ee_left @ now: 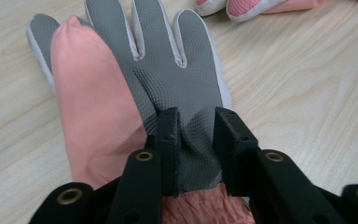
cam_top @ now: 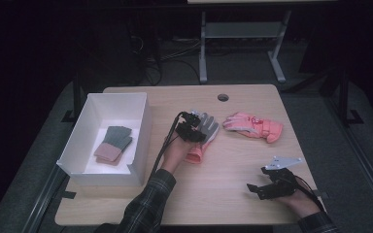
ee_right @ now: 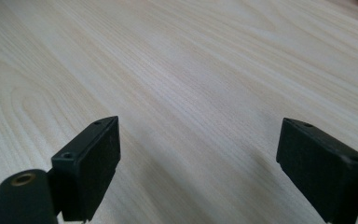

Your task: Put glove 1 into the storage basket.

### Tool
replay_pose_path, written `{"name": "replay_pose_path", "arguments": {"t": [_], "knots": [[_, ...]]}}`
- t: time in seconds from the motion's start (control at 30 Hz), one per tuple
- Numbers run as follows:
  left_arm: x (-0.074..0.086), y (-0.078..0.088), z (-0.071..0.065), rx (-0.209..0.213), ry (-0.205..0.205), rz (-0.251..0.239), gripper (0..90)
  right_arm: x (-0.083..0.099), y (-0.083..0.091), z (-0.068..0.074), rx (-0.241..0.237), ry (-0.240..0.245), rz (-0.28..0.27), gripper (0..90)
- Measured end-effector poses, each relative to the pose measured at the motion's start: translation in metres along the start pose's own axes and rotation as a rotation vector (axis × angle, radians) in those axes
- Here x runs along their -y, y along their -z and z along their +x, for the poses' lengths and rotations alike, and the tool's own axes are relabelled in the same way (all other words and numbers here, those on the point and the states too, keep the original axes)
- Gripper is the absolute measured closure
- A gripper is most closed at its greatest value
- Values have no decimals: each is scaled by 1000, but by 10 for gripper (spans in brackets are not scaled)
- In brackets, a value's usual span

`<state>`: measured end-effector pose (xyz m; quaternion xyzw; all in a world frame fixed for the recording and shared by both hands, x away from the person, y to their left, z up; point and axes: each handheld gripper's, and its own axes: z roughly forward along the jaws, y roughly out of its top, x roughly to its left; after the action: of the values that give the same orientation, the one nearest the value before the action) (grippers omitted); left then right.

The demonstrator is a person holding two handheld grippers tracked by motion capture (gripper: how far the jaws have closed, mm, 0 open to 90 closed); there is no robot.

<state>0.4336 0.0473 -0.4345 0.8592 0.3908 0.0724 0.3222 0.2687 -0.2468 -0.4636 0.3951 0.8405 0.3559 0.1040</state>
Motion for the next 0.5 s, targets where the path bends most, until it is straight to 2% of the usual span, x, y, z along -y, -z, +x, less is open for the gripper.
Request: {"name": "replay_pose_path", "arguments": {"t": [0.03, 0.1, 0.13, 0.17, 0.2, 0.33, 0.43, 0.5], "knots": [[0, -1, 1, 4, 1, 4, 731, 0, 0, 0, 1, 0, -1, 132], [1, -2, 3, 10, 0, 10, 819, 0, 0, 0, 0, 0, -3, 132], [1, -2, 4, 19, 7, 5, 819, 0, 0, 0, 0, 0, -3, 132], [1, -2, 5, 21, 9, 5, 866, 0, 0, 0, 0, 0, -3, 132], [1, -2, 7, 34, 6, -1, 875, 0, 0, 0, 0, 0, -2, 132], [1, 1, 6, 29, -9, -4, 889, 0, 0, 0, -1, -3, -2, 132], [1, 5, 5, 45, -35, -18, 890, 0, 0, 0, -1, 0, 0, 132], [2, 9, 5, 60, -51, -9, 893, 0, 0, -1, 0, 0, -1, 132]]}}
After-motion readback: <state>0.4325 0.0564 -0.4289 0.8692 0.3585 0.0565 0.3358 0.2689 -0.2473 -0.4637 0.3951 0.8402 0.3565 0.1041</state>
